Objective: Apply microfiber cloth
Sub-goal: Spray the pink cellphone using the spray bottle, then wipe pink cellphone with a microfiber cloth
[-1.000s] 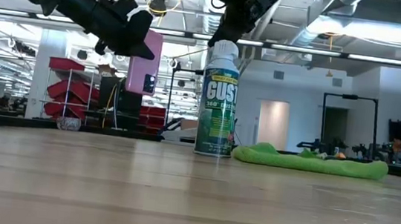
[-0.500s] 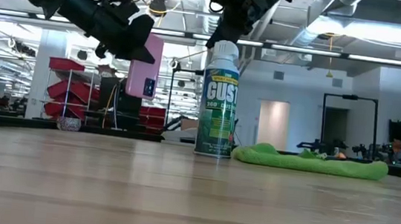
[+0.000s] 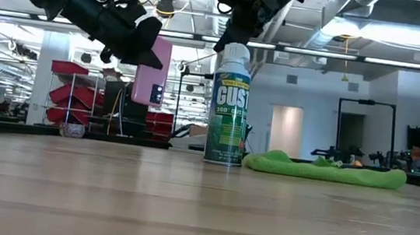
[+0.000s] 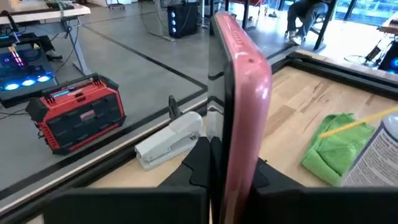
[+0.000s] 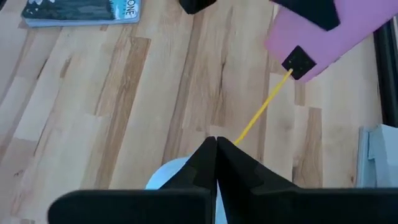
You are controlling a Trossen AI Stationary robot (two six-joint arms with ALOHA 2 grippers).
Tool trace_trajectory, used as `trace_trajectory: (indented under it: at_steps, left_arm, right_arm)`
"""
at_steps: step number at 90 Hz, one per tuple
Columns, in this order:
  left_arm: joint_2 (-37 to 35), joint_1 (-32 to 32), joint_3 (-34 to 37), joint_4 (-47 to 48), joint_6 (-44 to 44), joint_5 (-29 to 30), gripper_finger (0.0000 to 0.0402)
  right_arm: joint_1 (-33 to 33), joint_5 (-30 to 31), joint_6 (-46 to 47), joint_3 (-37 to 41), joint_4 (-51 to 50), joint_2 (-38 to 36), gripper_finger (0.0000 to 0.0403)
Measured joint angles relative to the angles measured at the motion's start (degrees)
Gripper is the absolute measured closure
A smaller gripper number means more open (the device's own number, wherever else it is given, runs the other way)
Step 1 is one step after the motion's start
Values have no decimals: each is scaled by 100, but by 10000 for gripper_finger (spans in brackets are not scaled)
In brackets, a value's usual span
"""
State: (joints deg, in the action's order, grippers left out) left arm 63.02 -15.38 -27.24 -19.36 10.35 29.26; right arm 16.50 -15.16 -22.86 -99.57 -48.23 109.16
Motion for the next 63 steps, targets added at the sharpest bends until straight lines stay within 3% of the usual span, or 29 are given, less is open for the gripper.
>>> trace_trajectory:
  at_steps: [15, 47, 63]
  left_arm:
    - [-49, 0, 0, -45, -60, 0, 400]
    - [-348, 30, 0, 137, -268, 0, 400]
    - [-621, 91, 2, 307, -387, 0, 400]
  right_arm:
    - [-96, 123, -141, -104, 92, -57, 390]
    - [-313, 433, -126, -778, 4, -4, 263]
    - [-364, 528, -119, -979, 7, -11, 239]
